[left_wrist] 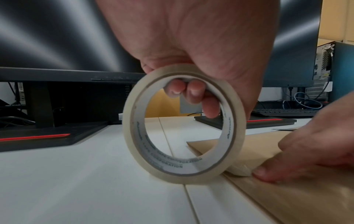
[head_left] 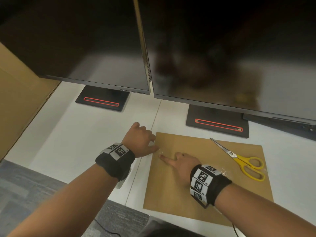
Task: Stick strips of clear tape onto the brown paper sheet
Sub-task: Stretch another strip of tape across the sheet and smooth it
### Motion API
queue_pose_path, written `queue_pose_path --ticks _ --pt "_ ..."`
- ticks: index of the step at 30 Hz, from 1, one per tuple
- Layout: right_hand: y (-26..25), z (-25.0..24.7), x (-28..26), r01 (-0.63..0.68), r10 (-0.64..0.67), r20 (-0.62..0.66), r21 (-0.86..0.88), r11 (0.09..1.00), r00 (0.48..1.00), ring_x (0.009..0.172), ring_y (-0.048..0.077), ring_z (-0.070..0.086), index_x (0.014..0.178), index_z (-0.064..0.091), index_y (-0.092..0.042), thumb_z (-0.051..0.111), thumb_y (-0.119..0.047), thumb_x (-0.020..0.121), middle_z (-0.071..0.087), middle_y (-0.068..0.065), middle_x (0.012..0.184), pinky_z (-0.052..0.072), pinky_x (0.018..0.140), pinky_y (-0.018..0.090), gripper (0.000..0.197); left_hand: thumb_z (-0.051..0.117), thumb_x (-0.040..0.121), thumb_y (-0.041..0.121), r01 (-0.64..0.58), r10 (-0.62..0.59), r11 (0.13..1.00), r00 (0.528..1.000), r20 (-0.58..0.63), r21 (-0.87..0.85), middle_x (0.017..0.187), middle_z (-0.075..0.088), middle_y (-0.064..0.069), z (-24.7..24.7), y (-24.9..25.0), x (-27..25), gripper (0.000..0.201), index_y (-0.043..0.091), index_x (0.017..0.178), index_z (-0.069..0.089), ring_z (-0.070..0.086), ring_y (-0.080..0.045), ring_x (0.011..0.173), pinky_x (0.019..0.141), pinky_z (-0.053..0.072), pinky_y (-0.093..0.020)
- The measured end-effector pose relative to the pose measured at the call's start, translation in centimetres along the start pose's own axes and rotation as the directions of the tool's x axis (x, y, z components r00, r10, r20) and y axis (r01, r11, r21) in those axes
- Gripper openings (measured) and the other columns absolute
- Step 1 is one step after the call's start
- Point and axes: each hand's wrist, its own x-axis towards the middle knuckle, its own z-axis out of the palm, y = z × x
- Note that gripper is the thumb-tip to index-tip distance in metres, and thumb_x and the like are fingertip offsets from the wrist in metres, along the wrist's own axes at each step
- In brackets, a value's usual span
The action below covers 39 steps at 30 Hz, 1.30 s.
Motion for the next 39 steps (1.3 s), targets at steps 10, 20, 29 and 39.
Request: queue_pose_path --ticks 10,20,29,39 --pt "-0.3 -0.3 0.4 0.058 -0.057 -0.039 0.034 0.998 0.998 0.108 0.031 0.051 0.139 -0.01 -0.051 0.06 -0.005 0.074 0.039 0.012 0.13 0.049 0.081 0.037 0.107 0.044 0.086 0.052 0.034 -0.034 0.999 0.999 -0.002 -0.002 0.079 0.064 0.005 0.0 0.4 -0.1 0.032 0.026 0.07 0.051 0.039 -0.015 0.07 0.08 0.027 -0.032" --pt "-0.4 -0.4 1.2 0.046 -0.046 -0.016 0.024 0.999 0.999 0.103 0.03 0.054 0.137 -0.012 -0.053 0.059 -0.01 0.077 0.044 0.01 0.121 0.046 0.072 0.035 0.103 0.044 0.087 0.056 0.023 -0.023 0.999 1.0 0.003 -0.028 0.086 0.065 0.005 0.3 0.8 0.0 0.041 0.022 0.088 0.066 0.053 -0.017 0.084 0.083 0.029 -0.033" --pt "0.5 0.9 -0.1 0.059 -0.055 -0.154 0.023 0.998 0.987 0.122 0.033 0.041 0.145 -0.003 -0.04 0.051 -0.002 0.078 0.035 0.015 0.138 0.037 0.099 0.041 0.094 0.051 0.084 0.051 0.019 -0.018 0.997 1.0 0.01 -0.073 0.092 0.065 0.003 0.8 0.7 0.1 0.036 0.021 0.097 0.067 0.049 -0.017 0.082 0.075 0.03 -0.028" --pt "6.4 4.2 -5.3 -0.057 0.072 -0.355 0.051 0.997 0.932 0.119 0.028 0.046 0.135 0.042 -0.026 0.041 -0.022 0.086 0.044 0.009 0.134 0.039 0.098 0.039 0.05 0.039 0.085 0.056 0.076 -0.076 0.997 0.997 0.006 0.004 0.098 0.066 0.003 0.8 2.4 -0.3 0.047 0.021 0.099 0.066 0.057 -0.019 0.089 0.077 0.038 -0.032"
